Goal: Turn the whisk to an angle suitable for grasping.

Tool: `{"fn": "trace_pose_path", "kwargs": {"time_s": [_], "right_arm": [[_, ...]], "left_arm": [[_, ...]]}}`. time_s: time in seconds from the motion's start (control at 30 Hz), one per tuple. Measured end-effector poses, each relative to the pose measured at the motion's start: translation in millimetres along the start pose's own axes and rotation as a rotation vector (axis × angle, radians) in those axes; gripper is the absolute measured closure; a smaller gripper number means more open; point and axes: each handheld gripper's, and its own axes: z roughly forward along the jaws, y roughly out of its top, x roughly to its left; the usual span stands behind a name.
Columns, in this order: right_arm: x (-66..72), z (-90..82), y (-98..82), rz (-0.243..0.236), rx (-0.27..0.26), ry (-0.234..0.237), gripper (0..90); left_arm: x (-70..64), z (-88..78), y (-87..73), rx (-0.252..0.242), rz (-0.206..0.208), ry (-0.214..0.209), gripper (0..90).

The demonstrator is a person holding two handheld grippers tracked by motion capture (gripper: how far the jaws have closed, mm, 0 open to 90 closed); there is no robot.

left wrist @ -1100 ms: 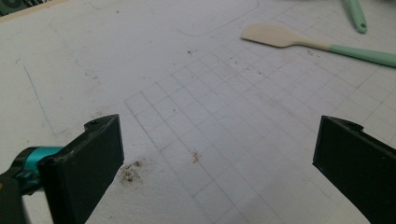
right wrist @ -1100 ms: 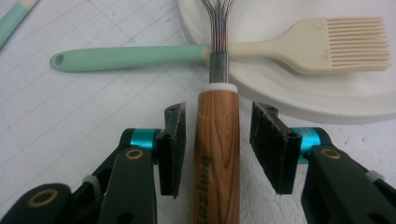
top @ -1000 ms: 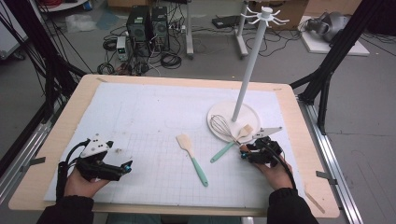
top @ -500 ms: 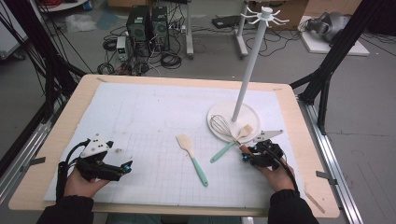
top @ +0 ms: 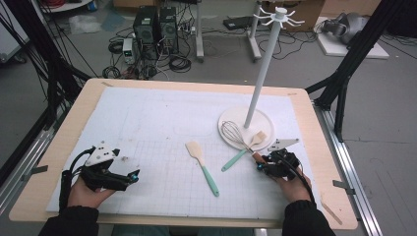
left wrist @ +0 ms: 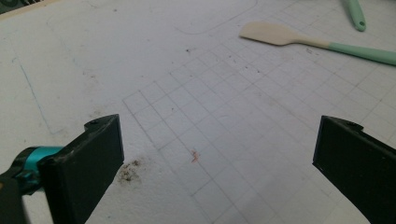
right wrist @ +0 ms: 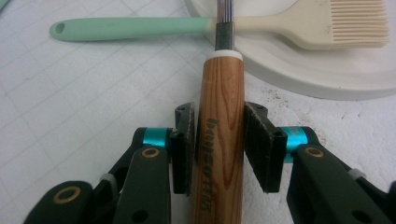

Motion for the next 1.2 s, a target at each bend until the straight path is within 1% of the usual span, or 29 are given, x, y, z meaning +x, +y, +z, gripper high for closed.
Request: {"fn": "trace_pose_path", "kwargs": {"time_s": [0.07,0.17,0.37,0.53,0.73,0.8,0.93,1.0,1.2], "right_arm": [[-0.2,1.1,-0.8,0.003,0.004,0.003,64.4],[0.1,1.7,-0.7,-0.004,0.002,-0.001,65.1],[0.8,2.3,-0.4,-0.006,0.004,-0.004,65.8],[0.9,2.3,-0.3,-0.003,0.006,-0.005,66.2],[-0.6,2.0,-0.3,0.011,0.002,0.007,68.0],[-0.2,1.8,-0.2,0.013,0.002,0.004,68.4],[0.2,1.7,-0.1,0.006,0.0,0.001,68.8],[-0.2,1.5,-0.1,0.011,0.0,0.01,69.1],[-0.4,1.5,-0.2,0.008,-0.002,0.014,69.3]], "left_arm": [[-0.6,0.8,-0.2,-0.002,-0.003,0.001,2.1],[-0.4,0.5,-0.1,0.001,0.004,0.002,2.1],[-0.6,0.7,-0.2,-0.003,-0.002,0.001,2.1],[-0.4,0.4,-0.1,0.0,0.004,0.001,2.1],[-0.5,0.5,0.0,0.0,0.004,0.001,2.2],[-0.6,0.5,0.0,0.0,0.004,0.001,2.2],[-0.7,0.5,0.0,0.0,0.003,-0.001,2.2],[-0.8,0.4,0.1,0.0,0.003,0.002,2.2],[-0.9,0.5,0.2,0.001,0.004,-0.002,2.2]]}}
